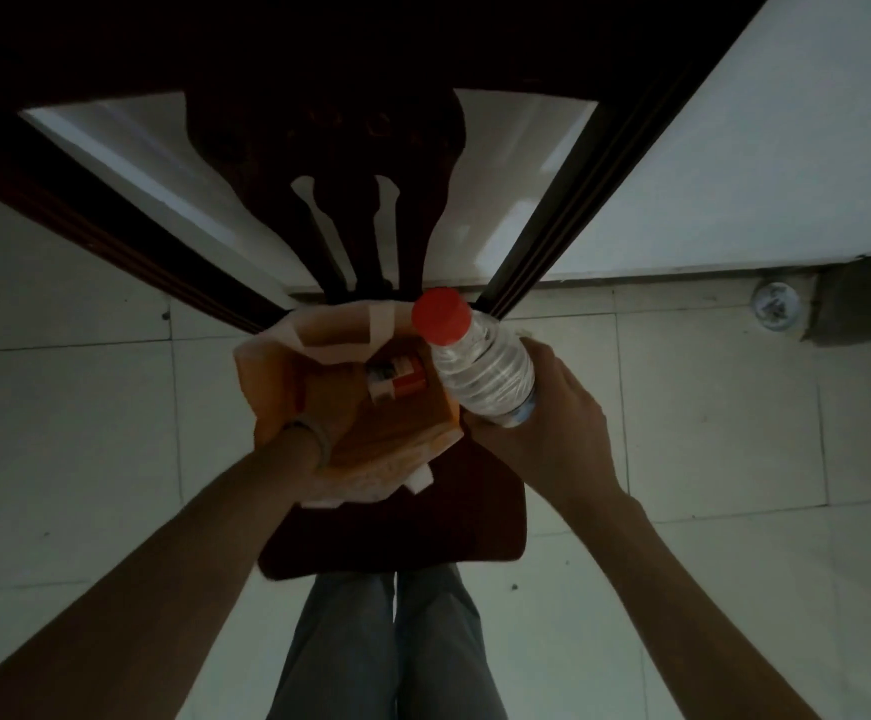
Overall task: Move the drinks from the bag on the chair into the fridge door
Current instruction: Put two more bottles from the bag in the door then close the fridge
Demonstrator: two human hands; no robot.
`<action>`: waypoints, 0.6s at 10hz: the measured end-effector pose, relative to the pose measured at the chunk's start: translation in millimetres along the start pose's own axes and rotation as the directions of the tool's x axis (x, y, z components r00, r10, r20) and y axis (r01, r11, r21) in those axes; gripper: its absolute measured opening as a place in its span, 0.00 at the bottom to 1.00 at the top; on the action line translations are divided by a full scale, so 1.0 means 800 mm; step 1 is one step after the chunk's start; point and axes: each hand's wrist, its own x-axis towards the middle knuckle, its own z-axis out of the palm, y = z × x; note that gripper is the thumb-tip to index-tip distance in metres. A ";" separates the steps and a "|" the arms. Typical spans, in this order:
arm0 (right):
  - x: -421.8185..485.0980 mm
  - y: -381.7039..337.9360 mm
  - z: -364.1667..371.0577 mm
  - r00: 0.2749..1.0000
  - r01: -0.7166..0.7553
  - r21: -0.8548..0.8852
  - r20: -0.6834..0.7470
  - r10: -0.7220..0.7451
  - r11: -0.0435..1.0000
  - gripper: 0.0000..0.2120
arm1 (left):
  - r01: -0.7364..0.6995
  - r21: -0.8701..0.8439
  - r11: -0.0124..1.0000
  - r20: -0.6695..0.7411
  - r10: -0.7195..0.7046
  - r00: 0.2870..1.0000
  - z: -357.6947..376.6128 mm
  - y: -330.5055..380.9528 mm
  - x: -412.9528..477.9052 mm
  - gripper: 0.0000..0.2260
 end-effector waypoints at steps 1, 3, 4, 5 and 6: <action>-0.009 -0.010 -0.005 1.000 0.008 0.041 -0.011 -0.007 0.999 0.28 | -0.155 -0.026 0.988 0.044 0.156 0.987 -0.082 0.060 -0.057 0.14; -0.033 -0.044 -0.029 0.999 0.048 0.030 0.009 -0.048 0.998 0.25 | -0.260 -0.216 0.941 -0.094 0.245 0.965 -0.178 0.101 -0.118 0.09; -0.044 -0.060 -0.045 0.998 0.062 0.032 0.014 -0.062 0.998 0.26 | -0.246 -0.185 0.951 -0.118 0.227 0.967 -0.203 0.087 -0.148 0.16; -0.056 -0.074 -0.059 0.996 0.089 0.021 0.017 -0.090 0.996 0.29 | -0.207 -0.074 0.975 -0.104 0.199 0.974 -0.242 0.084 -0.199 0.23; -0.069 -0.093 -0.071 0.990 0.141 0.043 0.013 -0.142 0.989 0.28 | -0.192 -0.196 0.962 -0.246 0.141 0.959 -0.284 0.084 -0.244 0.23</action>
